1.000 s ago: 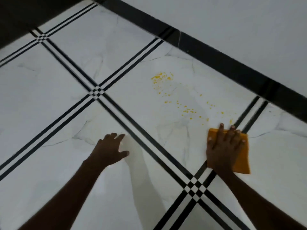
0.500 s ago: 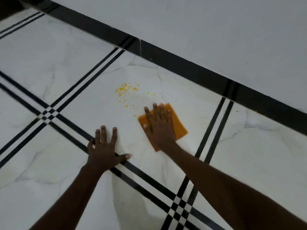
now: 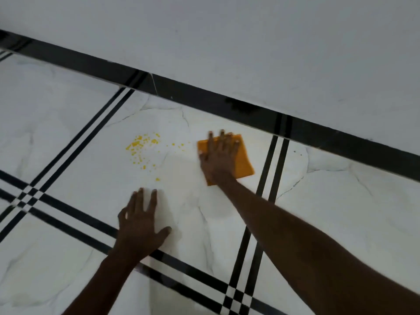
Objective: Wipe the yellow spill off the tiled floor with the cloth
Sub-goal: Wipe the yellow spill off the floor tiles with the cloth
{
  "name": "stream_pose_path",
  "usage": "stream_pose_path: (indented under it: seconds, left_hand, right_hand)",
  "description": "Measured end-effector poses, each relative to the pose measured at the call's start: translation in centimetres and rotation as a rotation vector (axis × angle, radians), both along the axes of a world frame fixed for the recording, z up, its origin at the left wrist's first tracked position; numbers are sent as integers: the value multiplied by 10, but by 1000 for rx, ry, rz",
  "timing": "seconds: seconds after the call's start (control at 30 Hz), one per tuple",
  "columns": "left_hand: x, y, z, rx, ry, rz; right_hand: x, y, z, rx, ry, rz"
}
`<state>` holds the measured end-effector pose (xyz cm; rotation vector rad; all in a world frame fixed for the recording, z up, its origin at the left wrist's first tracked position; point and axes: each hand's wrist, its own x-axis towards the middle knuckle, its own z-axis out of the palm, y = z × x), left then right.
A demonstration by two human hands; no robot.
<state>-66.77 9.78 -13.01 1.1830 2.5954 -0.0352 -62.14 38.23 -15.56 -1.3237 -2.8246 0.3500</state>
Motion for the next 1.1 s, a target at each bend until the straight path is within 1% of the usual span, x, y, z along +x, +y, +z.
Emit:
stream_pose_path:
  seconds: [0.07, 0.13, 0.2, 0.27, 0.3, 0.37, 0.43, 0.5, 0.57, 0.6, 0.63, 0.7, 0.77, 0.83, 0.87, 0.9, 0.93, 0.97, 1.0, 1.03, 1.1]
  left_hand:
    - [16, 28, 3, 39, -13, -125]
    - [39, 52, -4, 31, -19, -235]
    - [50, 53, -13, 28, -22, -240]
    - [49, 46, -19, 57, -9, -234]
    - [45, 45, -18, 69, -2, -246]
    - [40, 44, -13, 62, 8, -245]
    - [41, 50, -7, 32, -17, -234]
    - [46, 53, -7, 18, -19, -225]
    - [49, 54, -10, 14, -13, -223]
    - [49, 55, -11, 10, -13, -227]
    - [51, 56, -13, 7, -3, -231]
    - [50, 57, -16, 5, 32, -239]
    - [46, 57, -18, 28, 57, -269]
    - [38, 51, -19, 38, 48, -283]
    - [36, 49, -15, 37, 35, -279]
    - [33, 48, -12, 40, 15, -270]
    - [35, 49, -11, 35, -17, -257]
    - [38, 51, -10, 18, -44, -236]
    - [43, 54, -9, 8, -60, -213]
    - [46, 55, -7, 9, -65, -191]
    - [53, 57, -9, 15, -72, -174]
  right_hand:
    - [7, -13, 5, -15, 69, 114]
    - [46, -11, 1, 28, 119, 209]
    - [83, -7, -7, 63, 95, 322]
    - [102, 3, -14, 65, 88, 344]
    - [113, 10, -13, 76, 93, 291]
    - [161, 34, -21, 121, 92, 77]
    - [235, 56, -21, 157, 66, -215]
    - [278, 65, -13, 100, 34, -487]
    - [254, 69, -10, 60, 50, -729]
    - [226, 68, -12, 71, 76, -754]
    - [190, 64, -14, 99, 116, -690]
    - [113, 49, -20, 139, 181, -381]
    - [54, 29, -16, 52, 142, -154]
    - [45, 27, -3, -4, 68, 21]
    - [65, 33, -7, 3, 31, 74]
    - [96, 39, -11, 36, 27, 72]
    - [139, 46, -15, 87, 60, 7]
    - [184, 51, -18, 136, 92, -104]
    - [224, 49, -16, 102, 99, -232]
    - [246, 43, -14, 73, 81, -354]
    - [241, 33, -11, 24, 63, -542]
